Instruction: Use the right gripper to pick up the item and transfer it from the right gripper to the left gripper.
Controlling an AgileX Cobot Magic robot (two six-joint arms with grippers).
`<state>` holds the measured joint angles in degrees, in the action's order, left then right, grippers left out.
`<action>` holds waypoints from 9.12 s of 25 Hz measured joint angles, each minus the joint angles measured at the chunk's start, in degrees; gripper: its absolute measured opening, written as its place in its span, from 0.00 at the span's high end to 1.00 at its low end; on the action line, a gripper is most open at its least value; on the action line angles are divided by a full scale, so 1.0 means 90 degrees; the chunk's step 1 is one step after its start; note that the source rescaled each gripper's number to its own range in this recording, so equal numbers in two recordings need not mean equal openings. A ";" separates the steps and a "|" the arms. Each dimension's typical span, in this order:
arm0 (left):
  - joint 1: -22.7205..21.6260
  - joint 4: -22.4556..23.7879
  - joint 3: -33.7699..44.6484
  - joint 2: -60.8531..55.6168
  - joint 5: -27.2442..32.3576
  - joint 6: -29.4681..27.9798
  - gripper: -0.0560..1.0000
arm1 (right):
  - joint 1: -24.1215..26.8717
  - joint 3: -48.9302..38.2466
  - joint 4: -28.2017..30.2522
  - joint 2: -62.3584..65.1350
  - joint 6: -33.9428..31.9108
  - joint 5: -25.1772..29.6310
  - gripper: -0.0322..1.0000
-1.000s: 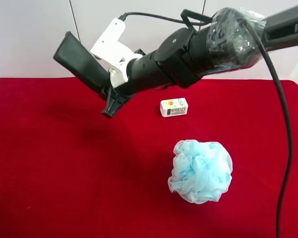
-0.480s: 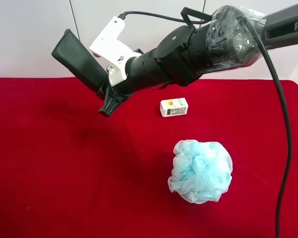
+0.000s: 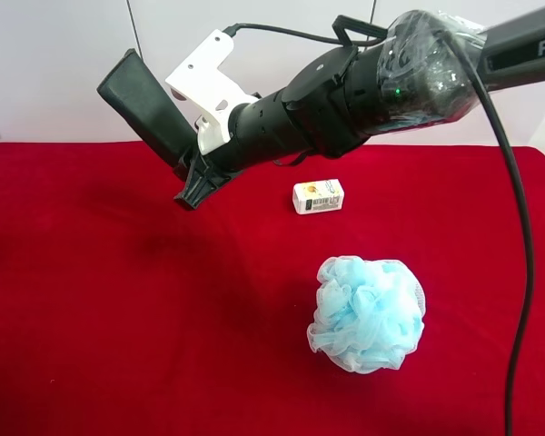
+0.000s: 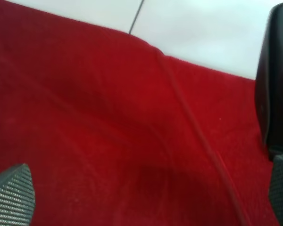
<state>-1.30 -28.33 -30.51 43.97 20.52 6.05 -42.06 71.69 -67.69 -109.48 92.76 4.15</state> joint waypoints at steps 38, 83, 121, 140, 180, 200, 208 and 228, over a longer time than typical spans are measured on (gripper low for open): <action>0.3053 -0.3298 -0.1460 0.3194 -0.3265 0.4079 0.00 | 0.0000 0.0005 -0.0952 0.0308 -0.0040 0.0722 0.96; 0.3056 -0.3111 -0.1488 0.3203 -0.3659 0.4031 0.91 | 0.0000 0.0005 -0.1164 0.0827 -0.0046 0.1118 0.01; 0.3056 -0.3106 -0.1488 0.3203 -0.3665 0.4041 0.92 | 0.0000 0.0005 0.6877 0.3293 -0.8616 0.5595 0.00; 0.3056 -0.3106 -0.1488 0.3203 -0.3542 0.4049 0.93 | 0.0000 -0.3206 0.7172 0.7954 -0.9851 0.7316 0.00; 0.3056 -0.3105 -0.1780 0.3332 -0.1861 0.4049 0.93 | 0.1453 -0.4896 0.7892 1.2167 -1.0553 0.6323 0.00; 0.1375 -0.2103 -0.3562 0.5832 -0.0301 0.3976 0.93 | 0.3805 -0.4900 0.7892 1.2174 -1.0553 0.6323 0.00; 0.0454 -0.2068 -0.3575 0.6635 -0.0215 0.3976 0.93 | 0.3805 -0.4900 0.7892 1.2174 -1.0553 0.6323 0.00; 0.0271 -0.1485 -0.4434 0.7665 -0.0281 0.3931 0.95 | 0.3805 -0.4903 0.7887 1.2174 -1.0553 0.6323 0.00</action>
<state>1.15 -41.70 -70.42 112.96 17.99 41.42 -7.82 27.57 3.29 0.09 -2.21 61.06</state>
